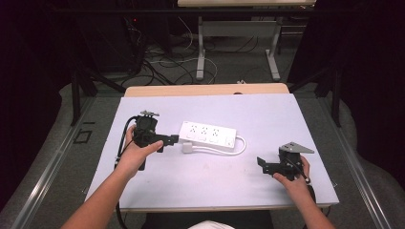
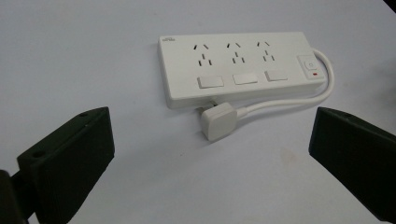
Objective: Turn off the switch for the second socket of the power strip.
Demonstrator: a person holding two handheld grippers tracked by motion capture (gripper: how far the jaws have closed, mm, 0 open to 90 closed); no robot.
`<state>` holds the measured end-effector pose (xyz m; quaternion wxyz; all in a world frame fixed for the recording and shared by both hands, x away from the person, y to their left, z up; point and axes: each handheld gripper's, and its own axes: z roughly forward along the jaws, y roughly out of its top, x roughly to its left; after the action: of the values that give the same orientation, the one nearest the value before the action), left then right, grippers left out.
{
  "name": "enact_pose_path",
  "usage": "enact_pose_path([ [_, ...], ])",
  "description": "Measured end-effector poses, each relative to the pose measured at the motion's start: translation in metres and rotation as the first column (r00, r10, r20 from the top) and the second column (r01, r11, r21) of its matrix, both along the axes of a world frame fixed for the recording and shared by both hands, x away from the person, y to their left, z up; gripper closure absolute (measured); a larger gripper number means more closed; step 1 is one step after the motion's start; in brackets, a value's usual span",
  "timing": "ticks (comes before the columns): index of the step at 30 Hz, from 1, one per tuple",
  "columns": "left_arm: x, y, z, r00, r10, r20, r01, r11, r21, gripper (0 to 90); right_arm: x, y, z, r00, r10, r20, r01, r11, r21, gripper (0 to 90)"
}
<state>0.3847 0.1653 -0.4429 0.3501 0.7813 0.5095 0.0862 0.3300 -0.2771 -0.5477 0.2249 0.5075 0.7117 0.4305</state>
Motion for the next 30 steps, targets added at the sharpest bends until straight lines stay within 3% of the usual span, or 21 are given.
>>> enact_pose_path([
  [9, -0.012, 0.012, -0.002, 0.9999, 0.003, 0.014, -0.003, 0.9999, -0.013, 0.2, 0.000, 0.000, 0.000, 1.0000, 0.003, -0.007, -0.003, 1.0000, 0.001, 1.7],
  [18, -0.023, 0.031, -0.005, 0.9985, 0.046, 0.031, -0.044, 0.9978, -0.050, 0.2, 0.000, 0.000, 0.001, 1.0000, 0.005, -0.002, -0.005, 1.0000, -0.003, 1.6],
  [30, -0.036, 0.060, -0.024, 0.9924, 0.114, 0.044, -0.110, 0.9891, -0.098, 0.3, 0.000, 0.001, 0.001, 1.0000, 0.004, -0.003, -0.004, 1.0000, -0.002, 1.7],
])
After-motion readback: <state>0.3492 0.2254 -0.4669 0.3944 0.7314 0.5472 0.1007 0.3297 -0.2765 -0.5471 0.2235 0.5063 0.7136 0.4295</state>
